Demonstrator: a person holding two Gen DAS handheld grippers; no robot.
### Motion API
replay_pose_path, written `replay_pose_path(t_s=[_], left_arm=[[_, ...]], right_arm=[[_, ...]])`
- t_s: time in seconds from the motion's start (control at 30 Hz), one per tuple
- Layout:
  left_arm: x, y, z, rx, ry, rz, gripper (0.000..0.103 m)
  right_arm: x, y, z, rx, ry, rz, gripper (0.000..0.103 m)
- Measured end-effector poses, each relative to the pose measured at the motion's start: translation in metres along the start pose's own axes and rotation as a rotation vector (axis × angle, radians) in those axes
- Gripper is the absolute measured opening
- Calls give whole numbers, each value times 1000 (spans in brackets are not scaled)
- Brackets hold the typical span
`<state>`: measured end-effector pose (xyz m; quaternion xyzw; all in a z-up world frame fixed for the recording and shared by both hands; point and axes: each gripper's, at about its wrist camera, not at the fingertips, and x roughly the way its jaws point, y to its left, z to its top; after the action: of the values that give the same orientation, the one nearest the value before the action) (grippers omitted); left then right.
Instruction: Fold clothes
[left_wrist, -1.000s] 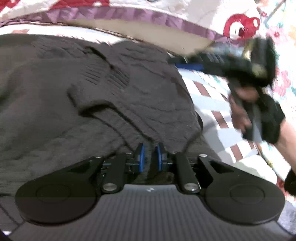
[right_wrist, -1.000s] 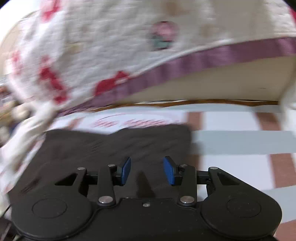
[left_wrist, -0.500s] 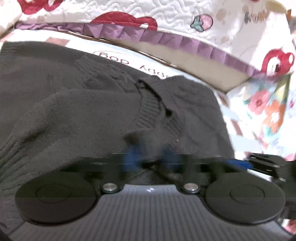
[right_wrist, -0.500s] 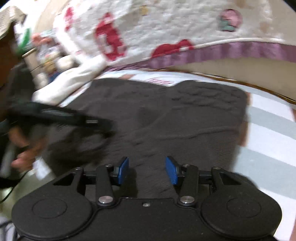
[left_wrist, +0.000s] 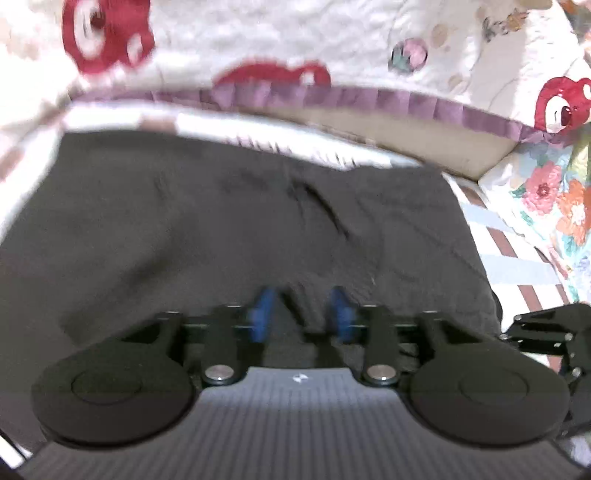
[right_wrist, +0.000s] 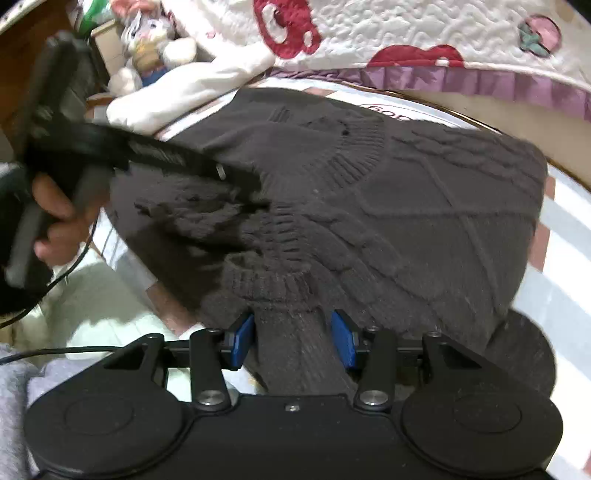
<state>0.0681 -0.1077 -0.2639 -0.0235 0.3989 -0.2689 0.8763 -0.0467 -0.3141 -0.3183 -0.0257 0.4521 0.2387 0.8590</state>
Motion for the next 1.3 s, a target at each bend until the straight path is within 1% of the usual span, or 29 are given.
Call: replay_pose_path(t_s=[0.03, 0.07, 0.1, 0.13, 0.2, 0.23, 0.27, 0.33, 0.37, 0.4, 0.43, 0.47, 0.5, 0.57, 0.63, 0.67, 0.7, 0.77, 0.8, 0.83, 0.93, 1.0, 1.03, 1.07, 1.13, 1.2, 1.23, 1.27, 1.3], left_arm=[[-8, 7, 4, -3, -3, 25, 59], [-14, 24, 8, -44, 18, 45, 59], [-20, 40, 12, -86, 38, 65, 59], [-25, 56, 16, -127, 59, 85, 59], [-35, 91, 19, -197, 102, 118, 58], [-39, 109, 18, -221, 122, 138, 58], [-47, 123, 15, -206, 131, 193, 58], [-63, 147, 5, -182, 129, 321, 59], [-72, 161, -2, -200, 132, 398, 62], [-79, 176, -10, -247, 120, 464, 68], [-86, 190, -19, -297, 107, 525, 70], [-92, 204, -29, -360, 90, 548, 70], [-97, 215, -40, -423, 87, 542, 70], [-101, 239, -59, -572, 111, 477, 70], [-105, 255, -78, -729, 108, 392, 70], [-107, 262, -86, -804, 106, 346, 70], [-105, 264, -91, -852, 112, 312, 70], [-103, 270, -100, -938, 122, 247, 68], [-102, 270, -101, -933, 122, 236, 68], [-100, 266, -101, -917, 121, 235, 68], [-93, 255, -98, -819, 121, 276, 68], [-90, 248, -91, -762, 99, 304, 68], [-87, 246, -90, -744, 78, 298, 70], [-85, 244, -89, -727, 58, 292, 71], [-80, 240, -87, -691, 20, 281, 76], [-79, 234, -85, -639, 16, 277, 77], [-77, 231, -84, -614, 14, 265, 77], [-74, 229, -84, -599, 9, 198, 71], [-71, 227, -84, -583, 6, 135, 71]], right_arm=[[-6, 3, 6, 0, -18, 11, 52], [-12, 5, 12, 4, -44, 24, 52], [-21, 5, 17, 28, -105, 45, 52], [-28, 2, 22, 76, -184, 55, 57], [-35, -9, 31, 225, -331, 12, 70], [-32, -16, 36, 308, -351, -44, 70], [-29, -19, 43, 349, -344, -75, 69], [-28, -16, 56, 363, -351, -50, 69], [-27, -13, 62, 367, -354, -34, 69], [-24, -4, 71, 360, -352, -3, 69], [-21, 5, 79, 354, -351, 28, 69], [-19, 13, 88, 347, -350, 59, 69], [-16, 22, 96, 340, -349, 89, 69], [-11, 39, 113, 327, -346, 151, 69], [-5, 56, 130, 311, -339, 204, 70], [0, 67, 137, 294, -323, 191, 70], [4, 77, 140, 271, -307, 158, 70], [12, 99, 138, 217, -274, 42, 70], [18, 106, 132, 203, -257, -9, 70], [20, 110, 122, 194, -246, -30, 70], [32, 120, 93, 145, -199, -44, 70], [39, 126, 77, 78, -167, -79, 70], [41, 128, 74, 42, -150, -103, 70], [44, 129, 71, 10, -135, -132, 70], [42, 128, 71, -24, -123, -227, 70], [35, 119, 73, -20, -133, -315, 70], [31, 112, 73, -6, -134, -346, 70], [27, 104, 73, 10, -134, -376, 69], [24, 94, 72, 38, -136, -394, 68]])
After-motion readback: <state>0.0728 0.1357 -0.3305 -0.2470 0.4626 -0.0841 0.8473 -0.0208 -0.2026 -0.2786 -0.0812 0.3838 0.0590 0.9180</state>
